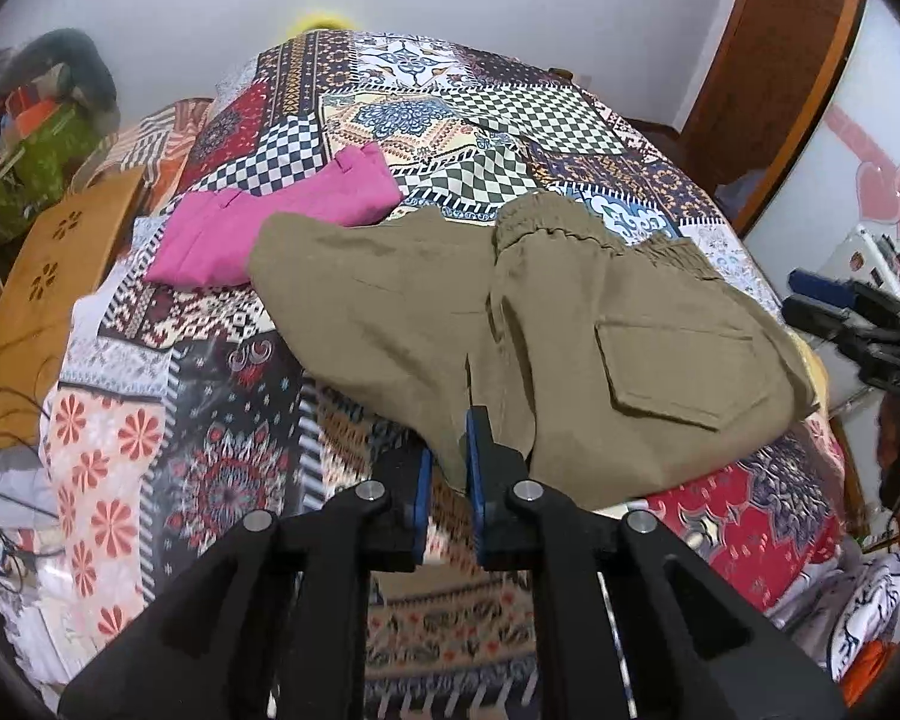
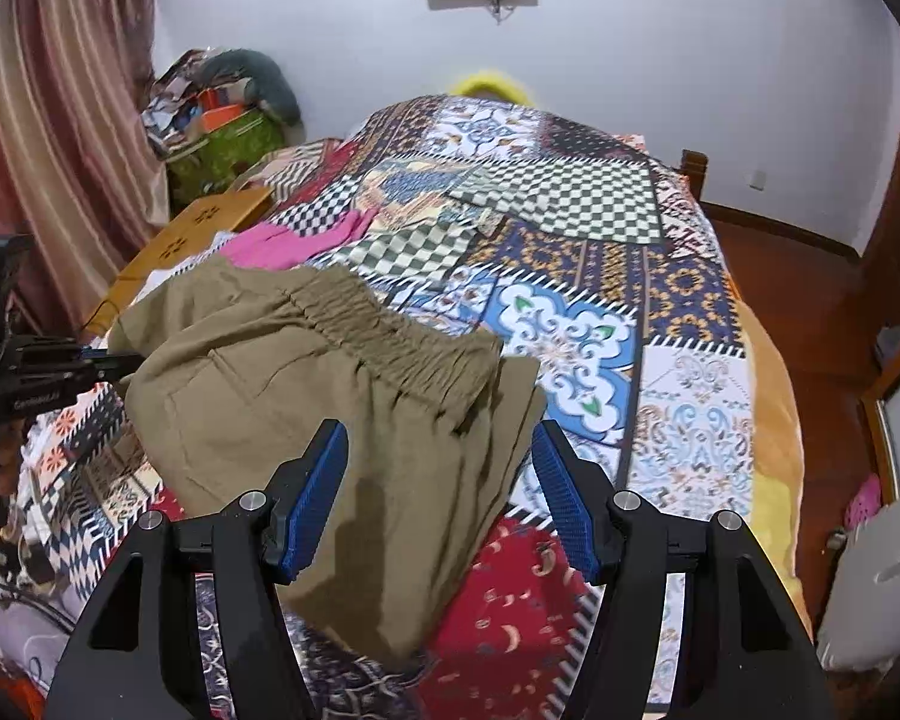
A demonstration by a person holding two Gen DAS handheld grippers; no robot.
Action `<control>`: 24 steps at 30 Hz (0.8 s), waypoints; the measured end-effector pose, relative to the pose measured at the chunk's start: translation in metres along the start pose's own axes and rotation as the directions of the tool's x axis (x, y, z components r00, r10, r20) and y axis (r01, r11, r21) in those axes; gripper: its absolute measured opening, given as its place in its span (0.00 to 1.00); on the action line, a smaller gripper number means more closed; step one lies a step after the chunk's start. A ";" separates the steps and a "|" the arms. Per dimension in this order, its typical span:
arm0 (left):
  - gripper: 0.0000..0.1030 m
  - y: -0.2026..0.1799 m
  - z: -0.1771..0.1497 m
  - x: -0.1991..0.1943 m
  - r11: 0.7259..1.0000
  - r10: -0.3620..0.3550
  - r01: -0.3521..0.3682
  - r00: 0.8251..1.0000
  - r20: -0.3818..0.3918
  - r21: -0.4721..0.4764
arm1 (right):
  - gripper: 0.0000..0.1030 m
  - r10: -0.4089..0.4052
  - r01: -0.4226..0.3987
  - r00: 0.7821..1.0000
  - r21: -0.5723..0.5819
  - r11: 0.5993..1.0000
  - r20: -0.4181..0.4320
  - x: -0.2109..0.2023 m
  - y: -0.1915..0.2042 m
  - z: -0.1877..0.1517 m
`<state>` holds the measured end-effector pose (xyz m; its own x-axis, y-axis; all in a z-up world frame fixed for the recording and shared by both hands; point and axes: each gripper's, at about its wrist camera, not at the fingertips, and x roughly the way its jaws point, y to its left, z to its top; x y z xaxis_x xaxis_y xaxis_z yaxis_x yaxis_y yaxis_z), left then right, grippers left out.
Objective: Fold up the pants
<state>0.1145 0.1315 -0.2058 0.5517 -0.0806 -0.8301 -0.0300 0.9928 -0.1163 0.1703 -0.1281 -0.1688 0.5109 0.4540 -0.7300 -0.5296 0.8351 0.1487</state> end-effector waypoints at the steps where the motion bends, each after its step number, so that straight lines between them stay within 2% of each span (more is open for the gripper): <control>1: 0.11 0.003 -0.001 -0.002 1.000 -0.011 0.011 1.000 0.002 -0.013 | 0.57 0.001 -0.001 1.000 -0.004 1.000 -0.010 0.003 0.002 -0.002; 4: 0.16 0.013 -0.006 -0.011 0.998 -0.020 0.021 1.000 0.014 -0.052 | 0.57 0.004 -0.004 0.999 -0.006 1.000 -0.051 0.014 0.005 -0.012; 8: 0.17 0.024 -0.016 -0.016 0.996 0.003 -0.002 1.000 0.018 -0.086 | 0.57 0.012 -0.011 0.994 0.004 1.000 -0.105 0.029 0.005 -0.026; 12: 0.17 0.039 -0.029 -0.012 0.993 0.057 -0.058 0.998 -0.011 -0.105 | 0.57 0.030 -0.026 0.994 0.033 0.999 -0.109 0.032 0.003 -0.030; 16: 0.17 0.054 -0.039 0.002 0.985 0.114 -0.121 0.991 -0.064 -0.122 | 0.57 0.013 -0.011 0.994 0.011 1.000 -0.109 0.030 0.006 -0.028; 18: 0.17 0.063 -0.040 0.003 0.982 0.115 -0.126 0.990 -0.078 -0.143 | 0.57 0.005 -0.005 0.994 0.002 1.000 -0.107 0.028 0.008 -0.027; 24: 0.17 0.065 -0.013 -0.020 0.985 0.112 -0.110 0.994 0.003 -0.133 | 0.57 0.014 -0.015 0.998 -0.012 1.000 -0.063 0.017 0.010 -0.013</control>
<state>0.0901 0.1963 -0.2039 0.5474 0.0312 -0.8363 -0.2009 0.9750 -0.0951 0.1642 -0.1161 -0.1885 0.4595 0.4452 -0.7685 -0.5451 0.8245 0.1518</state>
